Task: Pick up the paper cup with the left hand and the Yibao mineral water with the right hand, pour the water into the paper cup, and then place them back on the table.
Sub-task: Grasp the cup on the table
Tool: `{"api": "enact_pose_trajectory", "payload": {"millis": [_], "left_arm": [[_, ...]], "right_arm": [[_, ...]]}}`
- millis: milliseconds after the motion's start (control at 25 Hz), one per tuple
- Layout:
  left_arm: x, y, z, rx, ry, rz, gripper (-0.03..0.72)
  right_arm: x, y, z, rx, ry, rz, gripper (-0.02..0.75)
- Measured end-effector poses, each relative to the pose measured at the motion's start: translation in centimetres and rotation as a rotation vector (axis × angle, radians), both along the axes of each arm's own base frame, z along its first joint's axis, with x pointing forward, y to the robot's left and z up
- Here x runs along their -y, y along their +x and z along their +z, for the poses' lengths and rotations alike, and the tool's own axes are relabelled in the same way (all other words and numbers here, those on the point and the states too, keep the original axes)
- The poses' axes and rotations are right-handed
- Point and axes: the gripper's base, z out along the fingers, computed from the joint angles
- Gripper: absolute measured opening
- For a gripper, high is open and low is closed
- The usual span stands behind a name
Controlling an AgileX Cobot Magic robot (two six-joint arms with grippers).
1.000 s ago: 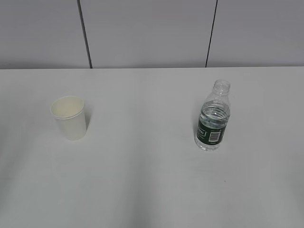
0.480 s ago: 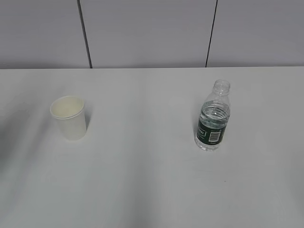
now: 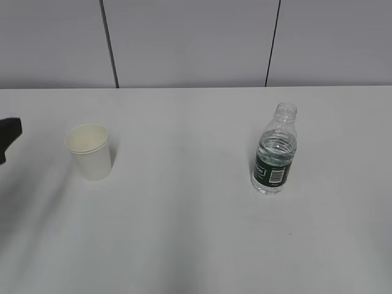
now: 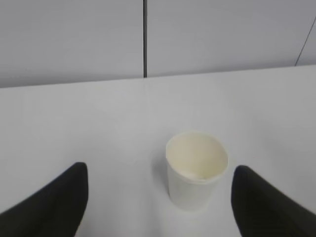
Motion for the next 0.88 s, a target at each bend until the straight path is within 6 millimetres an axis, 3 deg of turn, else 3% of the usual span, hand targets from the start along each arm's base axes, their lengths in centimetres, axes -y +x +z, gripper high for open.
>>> {"api": "enact_pose_trajectory", "payload": {"millis": [240, 720, 880], "left_arm": [[0.1, -0.2, -2.6, -0.036, 0.018, -0.016, 0.524], [1.2, 2.7, -7.5, -0.078, 0.039, -0.089, 0.518], [1.8, 3.1, -9.0, -0.079, 0.053, -0.161, 0.510]], "right_arm": [[0.0, 0.0, 0.0, 0.000, 0.000, 0.000, 0.478], [-0.2, 0.0, 0.0, 0.000, 0.020, 0.014, 0.479], [-0.2, 1.0, 0.7, -0.035, 0.018, 0.013, 0.536]]}}
